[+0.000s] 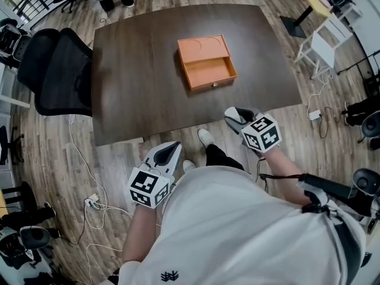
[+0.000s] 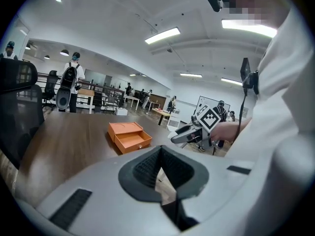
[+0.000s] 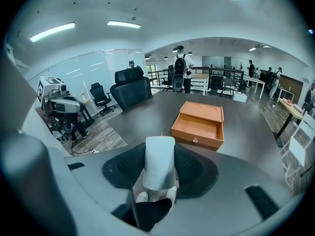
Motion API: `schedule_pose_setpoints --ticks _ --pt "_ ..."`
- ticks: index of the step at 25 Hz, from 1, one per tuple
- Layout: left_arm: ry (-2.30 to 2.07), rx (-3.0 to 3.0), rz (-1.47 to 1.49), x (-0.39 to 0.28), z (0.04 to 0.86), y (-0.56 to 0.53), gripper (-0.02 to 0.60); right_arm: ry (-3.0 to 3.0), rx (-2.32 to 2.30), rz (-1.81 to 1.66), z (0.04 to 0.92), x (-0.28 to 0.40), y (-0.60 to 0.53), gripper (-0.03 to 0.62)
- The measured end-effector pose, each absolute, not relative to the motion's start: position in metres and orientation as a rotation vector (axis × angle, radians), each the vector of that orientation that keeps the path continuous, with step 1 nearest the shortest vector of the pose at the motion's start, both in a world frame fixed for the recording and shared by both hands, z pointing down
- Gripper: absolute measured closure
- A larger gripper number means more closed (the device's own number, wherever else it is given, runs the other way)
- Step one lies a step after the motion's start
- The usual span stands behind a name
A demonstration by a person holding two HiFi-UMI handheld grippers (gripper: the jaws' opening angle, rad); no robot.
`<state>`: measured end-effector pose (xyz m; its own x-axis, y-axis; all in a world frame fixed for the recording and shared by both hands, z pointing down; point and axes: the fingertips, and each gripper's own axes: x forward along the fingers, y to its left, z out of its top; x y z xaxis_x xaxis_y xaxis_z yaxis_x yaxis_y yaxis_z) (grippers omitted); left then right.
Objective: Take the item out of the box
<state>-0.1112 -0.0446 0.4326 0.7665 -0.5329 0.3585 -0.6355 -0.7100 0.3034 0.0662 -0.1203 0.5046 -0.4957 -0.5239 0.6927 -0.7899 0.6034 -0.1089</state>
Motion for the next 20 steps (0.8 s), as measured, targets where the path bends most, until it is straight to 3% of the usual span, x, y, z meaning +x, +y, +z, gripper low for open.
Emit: schedule_pose_setpoints --ticks 20 --pt "-0.833 2.585 0.367 -0.106 0.441 -0.009 0.571 -2.235 1.031 0.527 0.497 0.056 -0.066 0.419"
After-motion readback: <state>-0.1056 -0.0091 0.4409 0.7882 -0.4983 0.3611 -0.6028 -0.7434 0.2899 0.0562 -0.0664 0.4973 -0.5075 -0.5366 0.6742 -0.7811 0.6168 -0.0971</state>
